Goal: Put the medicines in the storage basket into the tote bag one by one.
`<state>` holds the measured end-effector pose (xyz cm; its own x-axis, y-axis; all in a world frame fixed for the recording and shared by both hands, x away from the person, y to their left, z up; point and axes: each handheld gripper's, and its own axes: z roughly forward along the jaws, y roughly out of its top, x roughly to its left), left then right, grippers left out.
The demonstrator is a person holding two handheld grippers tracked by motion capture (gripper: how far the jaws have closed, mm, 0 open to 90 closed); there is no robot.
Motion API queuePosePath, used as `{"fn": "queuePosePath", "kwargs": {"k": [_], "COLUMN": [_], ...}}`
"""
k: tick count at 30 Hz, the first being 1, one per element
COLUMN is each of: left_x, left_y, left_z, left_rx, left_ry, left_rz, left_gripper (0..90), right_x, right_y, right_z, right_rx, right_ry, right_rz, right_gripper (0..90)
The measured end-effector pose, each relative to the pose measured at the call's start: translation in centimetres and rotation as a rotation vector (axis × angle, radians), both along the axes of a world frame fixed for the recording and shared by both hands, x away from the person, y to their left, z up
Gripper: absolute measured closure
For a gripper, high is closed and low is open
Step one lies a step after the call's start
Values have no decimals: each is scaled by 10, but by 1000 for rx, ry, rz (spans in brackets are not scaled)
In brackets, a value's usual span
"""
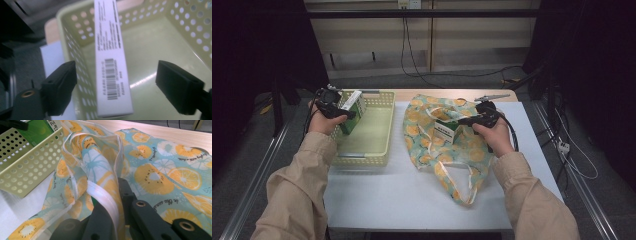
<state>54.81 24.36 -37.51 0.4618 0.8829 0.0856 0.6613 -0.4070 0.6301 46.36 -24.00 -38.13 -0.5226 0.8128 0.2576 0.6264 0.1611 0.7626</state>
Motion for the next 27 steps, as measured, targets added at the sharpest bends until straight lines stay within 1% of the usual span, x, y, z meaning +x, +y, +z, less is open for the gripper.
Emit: {"fn": "queuePosePath", "kwargs": {"k": [1, 2, 3, 4, 5, 7, 8, 10, 11, 12, 14, 15, 16, 19, 21, 24, 25, 27], "left_x": [0, 0, -1, -1, -2, -5, -7, -13, -16, -19, -27, -31, -36, -52, -63, -77, -81, -89], "left_y": [-2, -4, -4, -4, -4, -4, -4, -5, -6, -7, -12, -15, -18, -29, -39, -54, -60, -72], "left_z": [-1, -2, -3, -4, -3, 1, 4, 15, 22, 29, 45, 52, 60, 80, 90, 103, 106, 109], "left_rx": [7, 7, -10, -23, -46, -47, -79, -109, -122, -137, -154, -173, -187, -217, -234, -243, -237, -244], "left_ry": [12, 26, 24, 30, 31, 30, 20, 3, -6, -6, -20, -24, -19, -24, -34, -39, -40, -37], "left_rz": [-3, 18, 32, 45, 66, 74, 79, 60, 44, 20, -26, -50, -76, -166, -216, -304, -337, -389], "left_gripper": [367, 448, 504, 602, 620, 626, 628, 629, 630, 631, 631, 631, 631, 631, 631, 631, 631, 631], "right_x": [0, 0, 0, -1, -1, -2, -2, -3, -3, -3, -2, -1, 0, 2, 3, 4, 4, 4], "right_y": [0, 0, -1, -1, -1, -1, -1, -2, -3, -3, -5, -6, -6, -6, -6, -5, -4, -3], "right_z": [0, 0, 1, 1, 1, 2, 3, 4, 4, 4, 5, 6, 8, 11, 12, 14, 15, 18], "right_rx": [1, 3, 4, 2, 2, 2, 0, 0, -2, -4, -6, -11, -13, -22, -22, -20, -19, -21], "right_ry": [-2, 0, 0, -2, -1, -3, -3, -6, -6, -6, -4, -5, -6, -9, -11, -14, -21, -22], "right_rz": [-2, 0, 0, 1, 1, 2, 1, 1, 1, -3, -12, -18, -24, -28, -34, -37, -35, -33], "right_gripper": [900, 900, 900, 900, 900, 900, 900, 900, 900, 900, 900, 900, 900, 900, 900, 900, 900, 900]}}
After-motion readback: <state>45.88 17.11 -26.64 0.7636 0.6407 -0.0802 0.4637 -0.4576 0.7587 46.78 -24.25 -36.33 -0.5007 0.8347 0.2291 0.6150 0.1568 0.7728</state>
